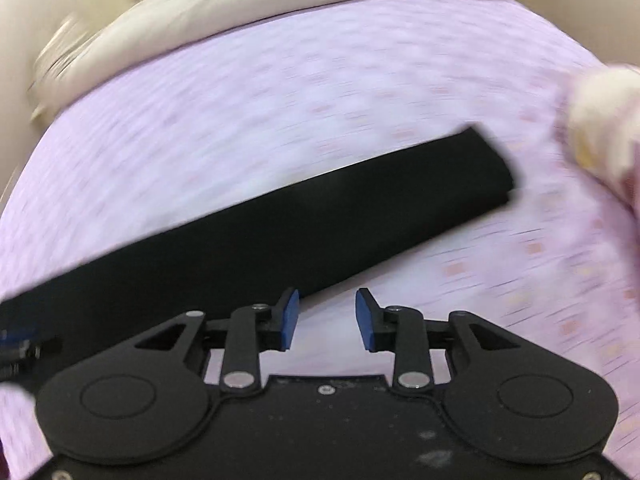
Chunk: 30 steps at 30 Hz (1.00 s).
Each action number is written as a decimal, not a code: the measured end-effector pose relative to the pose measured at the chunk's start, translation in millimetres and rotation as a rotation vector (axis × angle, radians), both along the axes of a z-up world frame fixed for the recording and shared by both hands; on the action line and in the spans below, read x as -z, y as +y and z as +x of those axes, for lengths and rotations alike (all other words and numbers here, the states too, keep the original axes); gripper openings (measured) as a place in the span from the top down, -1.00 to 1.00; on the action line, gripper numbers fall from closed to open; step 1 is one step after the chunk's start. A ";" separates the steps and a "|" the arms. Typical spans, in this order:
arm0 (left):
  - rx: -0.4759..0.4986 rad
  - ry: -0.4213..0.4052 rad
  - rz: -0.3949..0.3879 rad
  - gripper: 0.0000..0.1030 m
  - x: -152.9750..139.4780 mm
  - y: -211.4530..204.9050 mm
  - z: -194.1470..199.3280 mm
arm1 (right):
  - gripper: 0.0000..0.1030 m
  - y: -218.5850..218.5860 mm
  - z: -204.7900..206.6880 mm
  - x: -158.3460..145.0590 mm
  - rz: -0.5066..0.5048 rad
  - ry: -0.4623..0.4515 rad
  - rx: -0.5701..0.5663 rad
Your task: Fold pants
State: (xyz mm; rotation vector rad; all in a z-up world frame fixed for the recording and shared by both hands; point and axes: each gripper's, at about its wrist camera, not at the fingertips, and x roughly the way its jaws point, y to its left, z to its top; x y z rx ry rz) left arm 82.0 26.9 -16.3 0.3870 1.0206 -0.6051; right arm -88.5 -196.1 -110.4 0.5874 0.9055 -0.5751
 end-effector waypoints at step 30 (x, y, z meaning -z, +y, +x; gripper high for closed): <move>0.017 0.017 0.184 0.06 106.5 -96.9 19.7 | 0.51 -238.4 -15.0 78.1 0.342 -0.148 0.124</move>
